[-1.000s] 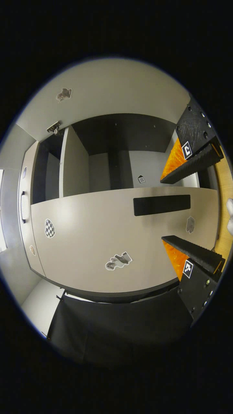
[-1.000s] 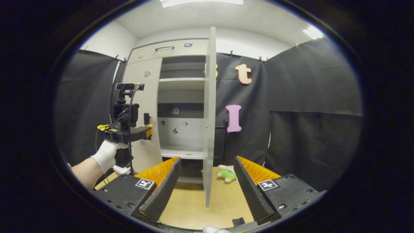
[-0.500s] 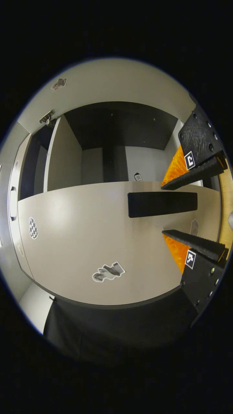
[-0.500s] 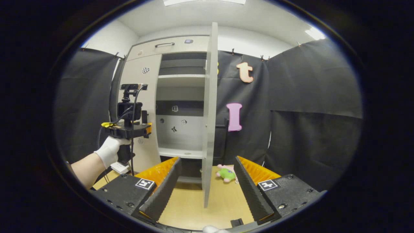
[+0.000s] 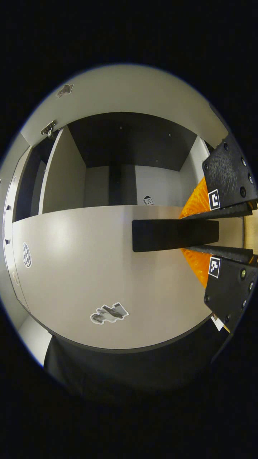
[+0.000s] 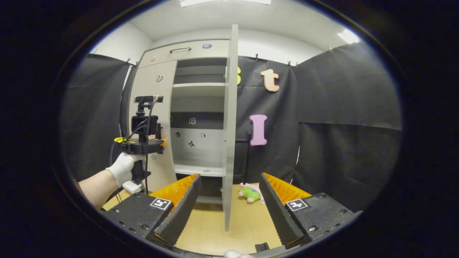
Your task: Open the right door of the double-door shoe cabinet with the right hand, and open the left door with the left hand.
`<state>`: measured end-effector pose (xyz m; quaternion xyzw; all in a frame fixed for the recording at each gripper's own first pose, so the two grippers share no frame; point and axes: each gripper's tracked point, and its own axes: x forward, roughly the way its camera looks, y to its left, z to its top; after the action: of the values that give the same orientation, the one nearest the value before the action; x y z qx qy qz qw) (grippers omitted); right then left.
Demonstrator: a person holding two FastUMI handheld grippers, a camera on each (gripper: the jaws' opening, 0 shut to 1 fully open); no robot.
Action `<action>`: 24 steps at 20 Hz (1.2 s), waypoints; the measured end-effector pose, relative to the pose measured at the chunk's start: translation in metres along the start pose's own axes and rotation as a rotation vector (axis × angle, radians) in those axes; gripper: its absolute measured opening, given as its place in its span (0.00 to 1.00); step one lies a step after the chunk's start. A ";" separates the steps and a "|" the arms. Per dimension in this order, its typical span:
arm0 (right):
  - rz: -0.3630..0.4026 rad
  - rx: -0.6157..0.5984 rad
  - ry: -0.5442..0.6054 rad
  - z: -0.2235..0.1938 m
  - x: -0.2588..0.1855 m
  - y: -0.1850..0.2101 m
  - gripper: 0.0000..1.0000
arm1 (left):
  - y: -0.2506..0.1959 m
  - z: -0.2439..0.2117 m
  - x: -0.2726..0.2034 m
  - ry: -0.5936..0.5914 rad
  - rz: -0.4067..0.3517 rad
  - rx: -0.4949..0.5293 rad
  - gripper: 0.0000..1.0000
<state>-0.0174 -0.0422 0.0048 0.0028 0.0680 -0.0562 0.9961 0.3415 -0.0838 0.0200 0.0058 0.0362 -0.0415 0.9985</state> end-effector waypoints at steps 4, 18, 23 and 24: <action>0.007 -0.002 0.001 0.000 -0.001 0.000 1.00 | 0.002 -0.001 -0.002 0.012 -0.017 -0.005 0.19; 0.115 -0.021 -0.015 -0.001 -0.018 0.037 1.00 | 0.013 -0.001 -0.050 -0.011 -0.068 -0.005 0.05; 0.148 -0.025 -0.011 -0.005 -0.027 0.051 1.00 | 0.027 -0.004 -0.073 -0.015 -0.049 -0.013 0.05; 0.154 -0.024 -0.012 -0.005 -0.029 0.054 1.00 | 0.031 -0.005 -0.079 -0.018 -0.045 -0.013 0.05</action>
<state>-0.0402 0.0152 0.0037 -0.0041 0.0622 0.0214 0.9978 0.2652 -0.0467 0.0213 -0.0018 0.0275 -0.0637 0.9976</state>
